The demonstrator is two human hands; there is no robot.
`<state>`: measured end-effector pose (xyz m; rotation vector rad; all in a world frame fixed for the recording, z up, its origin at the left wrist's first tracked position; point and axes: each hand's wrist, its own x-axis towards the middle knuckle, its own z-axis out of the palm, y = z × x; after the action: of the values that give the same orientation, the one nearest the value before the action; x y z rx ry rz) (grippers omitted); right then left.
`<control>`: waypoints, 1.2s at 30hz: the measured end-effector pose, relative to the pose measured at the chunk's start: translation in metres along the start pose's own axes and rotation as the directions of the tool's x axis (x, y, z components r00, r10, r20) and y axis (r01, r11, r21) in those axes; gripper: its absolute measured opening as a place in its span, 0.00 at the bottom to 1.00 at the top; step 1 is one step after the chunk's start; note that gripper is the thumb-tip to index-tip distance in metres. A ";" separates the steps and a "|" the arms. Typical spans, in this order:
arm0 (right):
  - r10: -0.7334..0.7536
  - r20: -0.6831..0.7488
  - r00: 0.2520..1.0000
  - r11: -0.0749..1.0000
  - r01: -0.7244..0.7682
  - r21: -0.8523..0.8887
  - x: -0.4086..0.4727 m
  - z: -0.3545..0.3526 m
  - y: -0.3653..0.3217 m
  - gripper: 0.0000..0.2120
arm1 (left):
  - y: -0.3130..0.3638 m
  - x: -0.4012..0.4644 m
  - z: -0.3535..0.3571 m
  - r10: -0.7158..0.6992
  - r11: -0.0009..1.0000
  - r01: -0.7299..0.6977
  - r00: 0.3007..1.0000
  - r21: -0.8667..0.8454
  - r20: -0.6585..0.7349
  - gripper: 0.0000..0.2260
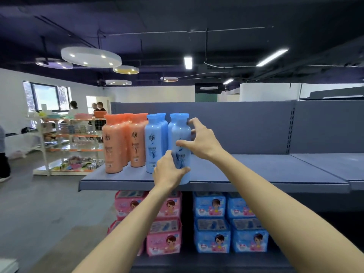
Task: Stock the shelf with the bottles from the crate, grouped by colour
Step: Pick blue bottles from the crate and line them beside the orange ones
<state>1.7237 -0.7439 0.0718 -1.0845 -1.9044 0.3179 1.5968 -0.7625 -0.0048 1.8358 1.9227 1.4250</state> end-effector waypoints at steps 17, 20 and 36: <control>0.050 0.053 0.997 0.994 -0.044 -0.104 0.081 0.054 0.042 0.27 | -0.035 0.069 0.040 -0.030 0.999 0.034 0.996 0.039 -0.078 0.22; 0.029 0.050 0.998 0.994 -0.024 -0.106 0.086 0.058 0.048 0.27 | -0.040 0.075 0.045 -0.014 0.999 0.018 0.996 0.034 -0.088 0.22; 0.074 -0.010 0.997 0.995 -0.075 -0.062 0.021 0.047 0.041 0.36 | -0.038 0.018 0.020 0.088 0.995 -0.084 0.994 0.052 -0.067 0.33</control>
<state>1.7039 -0.6944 0.0332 -1.1988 -1.8810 0.2969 1.5780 -0.7303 -0.0324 1.9378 1.9498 1.4995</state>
